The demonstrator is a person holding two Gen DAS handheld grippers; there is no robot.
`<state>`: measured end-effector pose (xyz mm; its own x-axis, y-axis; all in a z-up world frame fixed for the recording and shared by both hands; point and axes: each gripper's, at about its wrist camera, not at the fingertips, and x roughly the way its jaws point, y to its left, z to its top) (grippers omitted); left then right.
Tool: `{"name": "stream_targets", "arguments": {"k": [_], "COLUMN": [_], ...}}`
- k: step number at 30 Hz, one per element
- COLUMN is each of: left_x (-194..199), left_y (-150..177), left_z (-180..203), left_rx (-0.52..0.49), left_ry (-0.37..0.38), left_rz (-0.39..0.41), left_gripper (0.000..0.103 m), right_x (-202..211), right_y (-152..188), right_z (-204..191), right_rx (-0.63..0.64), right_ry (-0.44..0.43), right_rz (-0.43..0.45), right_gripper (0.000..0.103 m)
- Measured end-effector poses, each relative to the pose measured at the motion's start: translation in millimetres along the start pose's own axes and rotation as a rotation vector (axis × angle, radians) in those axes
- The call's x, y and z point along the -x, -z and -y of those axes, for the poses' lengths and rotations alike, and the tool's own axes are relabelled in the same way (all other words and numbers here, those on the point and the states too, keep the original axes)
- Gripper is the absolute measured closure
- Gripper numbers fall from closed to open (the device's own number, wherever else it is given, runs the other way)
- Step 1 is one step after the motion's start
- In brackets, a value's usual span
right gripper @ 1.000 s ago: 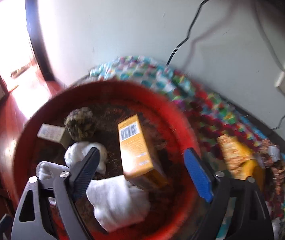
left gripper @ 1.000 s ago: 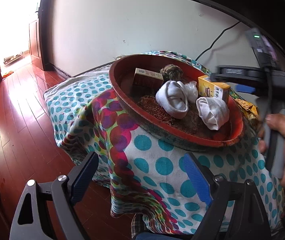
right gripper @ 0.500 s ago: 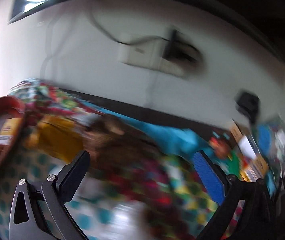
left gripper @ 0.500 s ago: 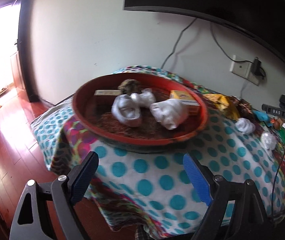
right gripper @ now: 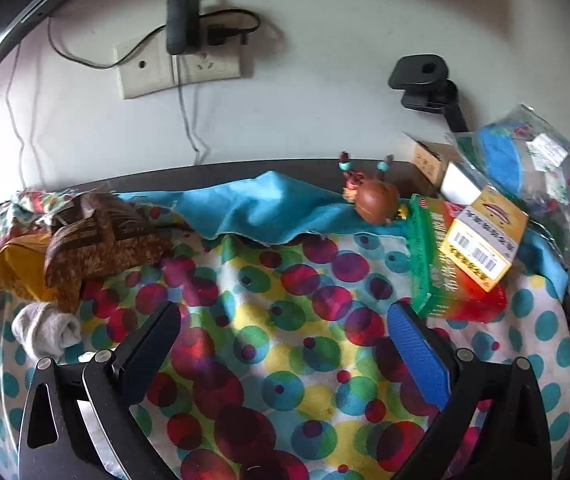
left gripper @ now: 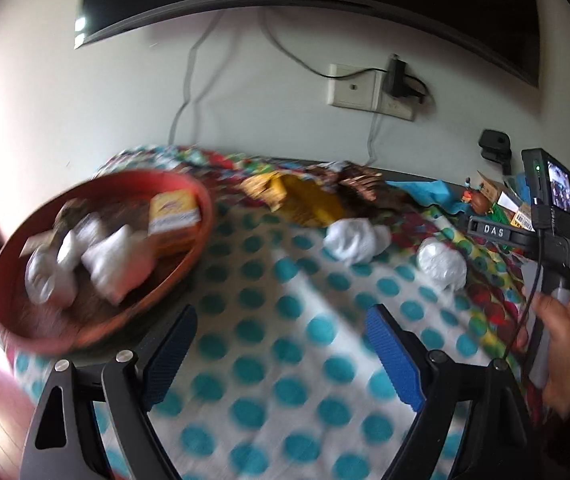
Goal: Organize objects
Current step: 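Move both grippers back from the red tray toward the table items, then grasp the rolled white sock on the cloth with the left gripper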
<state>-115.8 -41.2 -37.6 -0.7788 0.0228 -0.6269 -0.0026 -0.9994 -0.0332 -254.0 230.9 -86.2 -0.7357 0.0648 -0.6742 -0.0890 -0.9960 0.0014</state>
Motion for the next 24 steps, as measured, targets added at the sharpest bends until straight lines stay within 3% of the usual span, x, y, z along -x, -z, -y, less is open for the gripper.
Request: {"name": "stream_targets", "arguments": {"k": [10, 18, 24], "left_x": [-84.4, -128.4, -140.6], "left_y": [-44.2, -51.1, -51.0], "left_z": [63.1, 75.2, 74.4], "left_rx": [-0.155, -0.159, -0.128], "left_ry": [0.003, -0.016, -0.014], "left_rz": [-0.068, -0.136, -0.169], "left_gripper": [0.014, 0.014, 0.014], "right_x": [-1.6, 2.7, 4.1], "right_y": [0.4, 0.5, -0.2], "right_z": [5.7, 7.9, 7.1], "right_rx": [-0.023, -0.029, -0.024], "right_ry": [0.029, 0.023, 0.012], "right_rz": [-0.003, 0.022, 0.030], "right_gripper": [0.000, 0.000, 0.000]}}
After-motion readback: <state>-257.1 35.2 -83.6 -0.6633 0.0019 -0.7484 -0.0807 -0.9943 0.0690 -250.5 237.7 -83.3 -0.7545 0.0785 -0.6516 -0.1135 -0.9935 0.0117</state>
